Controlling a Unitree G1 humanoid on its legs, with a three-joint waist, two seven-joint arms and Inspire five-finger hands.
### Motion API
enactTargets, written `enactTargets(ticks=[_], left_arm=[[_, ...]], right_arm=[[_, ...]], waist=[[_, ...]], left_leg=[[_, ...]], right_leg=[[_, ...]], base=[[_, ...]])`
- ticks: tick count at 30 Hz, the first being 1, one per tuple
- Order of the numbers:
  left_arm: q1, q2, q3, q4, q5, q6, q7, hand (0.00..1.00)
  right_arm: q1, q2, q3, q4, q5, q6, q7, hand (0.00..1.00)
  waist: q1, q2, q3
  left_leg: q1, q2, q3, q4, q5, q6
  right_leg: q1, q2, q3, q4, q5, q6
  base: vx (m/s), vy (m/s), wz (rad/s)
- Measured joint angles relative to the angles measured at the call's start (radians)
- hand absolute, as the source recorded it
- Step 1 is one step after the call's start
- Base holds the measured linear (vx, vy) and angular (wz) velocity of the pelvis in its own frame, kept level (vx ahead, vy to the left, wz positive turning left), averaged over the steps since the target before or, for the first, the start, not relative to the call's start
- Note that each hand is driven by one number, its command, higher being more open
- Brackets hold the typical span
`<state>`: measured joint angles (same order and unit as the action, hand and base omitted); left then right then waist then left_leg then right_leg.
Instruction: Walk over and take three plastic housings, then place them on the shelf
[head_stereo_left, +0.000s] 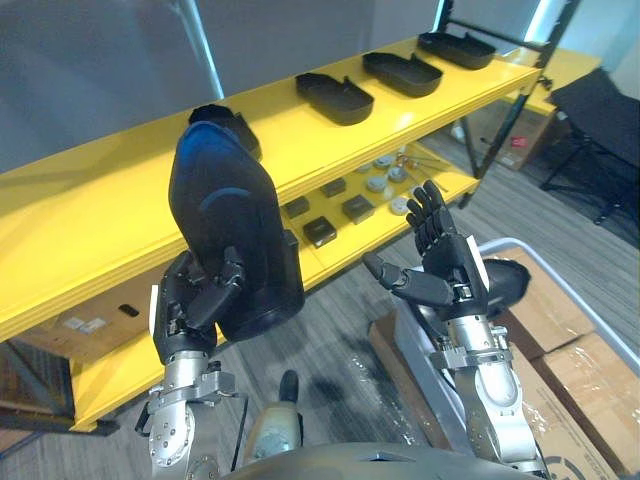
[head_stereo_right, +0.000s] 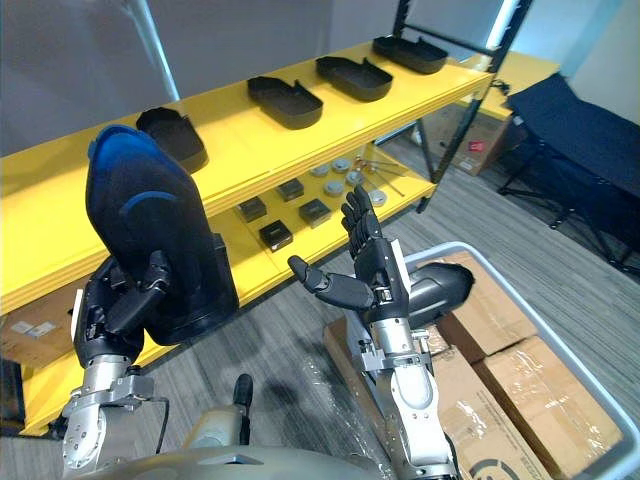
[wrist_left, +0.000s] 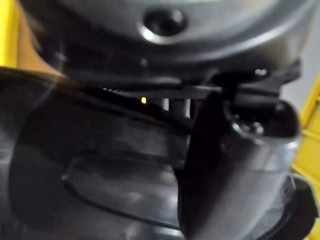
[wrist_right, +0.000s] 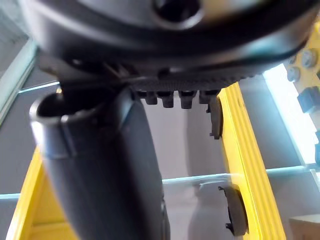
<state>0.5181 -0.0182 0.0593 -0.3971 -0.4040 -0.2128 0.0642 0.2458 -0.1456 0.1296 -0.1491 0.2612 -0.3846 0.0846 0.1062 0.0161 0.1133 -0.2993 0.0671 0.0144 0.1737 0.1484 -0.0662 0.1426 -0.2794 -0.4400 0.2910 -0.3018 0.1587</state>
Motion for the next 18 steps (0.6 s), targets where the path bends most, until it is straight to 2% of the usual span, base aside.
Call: enactTargets(ticks=[2, 4, 7, 8, 9, 10, 11, 12, 13, 14, 15, 16, 17, 18], left_arm=[[-0.032, 0.000, 0.035, 0.001, -0.016, 0.000, 0.000, 0.00], [-0.059, 0.000, 0.049, 0.018, -0.017, 0.000, -0.001, 0.00], [-0.092, 0.000, 0.069, 0.024, -0.017, 0.000, -0.020, 0.00], [-0.107, 0.003, 0.087, 0.024, -0.016, 0.000, -0.033, 0.00], [-0.117, 0.011, 0.099, 0.024, -0.014, 0.000, -0.035, 0.00], [-0.118, 0.015, 0.102, 0.023, -0.014, 0.000, -0.034, 0.00], [-0.117, 0.022, 0.101, 0.021, -0.013, 0.000, -0.033, 0.00], [-0.128, 0.027, 0.102, 0.016, -0.013, -0.001, -0.025, 0.00], [-0.137, 0.029, 0.102, 0.015, -0.014, -0.002, -0.017, 0.00], [-0.158, 0.029, 0.098, 0.015, -0.015, -0.002, -0.003, 0.00], [-0.185, 0.026, 0.083, 0.015, -0.017, -0.002, 0.003, 0.00], [-0.198, 0.026, 0.073, 0.015, -0.017, -0.002, 0.005, 0.00], [-0.223, 0.025, 0.050, 0.015, -0.017, -0.003, 0.004, 0.00], [-0.237, 0.024, 0.031, 0.015, -0.017, -0.003, 0.003, 0.00]], right_arm=[[-0.035, 0.017, -0.008, 0.022, -0.006, 0.000, -0.025, 1.00], [-0.048, 0.031, -0.037, 0.037, -0.013, 0.000, -0.046, 1.00], [-0.047, 0.036, -0.091, 0.039, -0.019, -0.004, -0.069, 1.00], [-0.054, 0.043, -0.111, 0.039, -0.022, -0.005, -0.076, 1.00], [-0.062, 0.058, -0.128, 0.039, -0.022, -0.005, -0.086, 1.00], [-0.063, 0.068, -0.135, 0.039, -0.022, -0.006, -0.090, 1.00], [-0.064, 0.080, -0.142, 0.039, -0.022, -0.009, -0.092, 1.00], [-0.067, 0.081, -0.142, 0.035, -0.022, -0.020, -0.084, 1.00], [-0.068, 0.081, -0.142, 0.029, -0.022, -0.021, -0.075, 1.00], [-0.062, 0.081, -0.144, 0.004, -0.022, -0.021, -0.058, 1.00], [-0.050, 0.082, -0.156, -0.041, -0.022, -0.021, -0.045, 1.00], [-0.040, 0.081, -0.163, -0.069, -0.022, -0.022, -0.043, 1.00], [-0.016, 0.081, -0.177, -0.135, -0.021, -0.032, -0.041, 1.00], [0.001, 0.081, -0.191, -0.185, -0.019, -0.059, -0.037, 1.00]], waist=[[0.004, -0.028, 0.018], [0.006, -0.038, 0.024], [0.003, -0.037, 0.024], [0.000, -0.044, 0.027], [-0.004, -0.053, 0.031], [-0.009, -0.055, 0.032], [-0.027, -0.051, 0.033], [-0.042, -0.042, 0.037], [-0.046, -0.042, 0.037], [-0.056, -0.032, 0.043], [-0.071, -0.025, 0.047], [-0.080, -0.024, 0.047], [-0.100, -0.019, 0.047], [-0.117, -0.020, 0.046]], left_leg=[[-0.033, -0.043, -0.010, 0.043, -0.022, 0.026], [-0.045, -0.075, -0.020, 0.099, -0.071, 0.032], [-0.027, -0.098, -0.036, 0.104, -0.099, 0.045], [-0.005, -0.108, -0.033, 0.074, -0.099, 0.045], [0.031, -0.115, -0.016, 0.036, -0.099, 0.045], [0.053, -0.119, -0.012, 0.015, -0.100, 0.046], [0.103, -0.116, -0.025, -0.027, -0.101, 0.054], [0.139, -0.102, -0.037, -0.049, -0.087, 0.098], [0.151, -0.095, -0.039, -0.052, -0.089, 0.103], [0.170, -0.084, -0.051, -0.055, -0.099, 0.108], [0.183, -0.076, -0.073, -0.054, -0.107, 0.106], [0.186, -0.075, -0.092, -0.053, -0.110, 0.104], [0.187, -0.075, -0.128, -0.049, -0.117, 0.098], [0.185, -0.079, -0.163, -0.041, -0.126, 0.091]], right_leg=[[0.017, -0.027, -0.026, -0.022, 0.009, 0.012], [0.038, -0.047, -0.016, 0.002, 0.036, 0.012], [-0.018, -0.080, 0.048, 0.175, 0.094, -0.061], [-0.077, -0.105, 0.097, 0.289, 0.148, -0.075], [-0.141, -0.127, 0.155, 0.396, 0.232, -0.111], [-0.168, -0.135, 0.184, 0.446, 0.296, -0.112], [-0.215, -0.136, 0.241, 0.536, 0.391, -0.095], [-0.262, -0.102, 0.257, 0.605, 0.259, -0.093], [-0.286, -0.082, 0.258, 0.617, 0.194, -0.102], [-0.323, -0.028, 0.246, 0.587, 0.116, -0.100], [-0.341, 0.032, 0.248, 0.497, 0.076, -0.113], [-0.344, 0.060, 0.254, 0.438, 0.069, -0.115], [-0.345, 0.117, 0.295, 0.312, 0.068, -0.117], [-0.341, 0.161, 0.353, 0.201, 0.078, -0.104]], base=[[0.12, 0.124, 0.35], [0.14, 0.153, 0.40], [0.13, 0.180, 0.36], [0.16, 0.127, 0.18], [0.17, 0.124, 0.13], [0.20, 0.117, 0.13], [0.21, 0.066, 0.15], [0.20, 0.056, 0.14], [0.18, 0.024, 0.13], [0.16, 0.013, 0.22], [0.16, -0.017, 0.38], [0.15, -0.075, 0.72], [0.14, -0.119, 0.96], [0.14, -0.136, 0.97]])
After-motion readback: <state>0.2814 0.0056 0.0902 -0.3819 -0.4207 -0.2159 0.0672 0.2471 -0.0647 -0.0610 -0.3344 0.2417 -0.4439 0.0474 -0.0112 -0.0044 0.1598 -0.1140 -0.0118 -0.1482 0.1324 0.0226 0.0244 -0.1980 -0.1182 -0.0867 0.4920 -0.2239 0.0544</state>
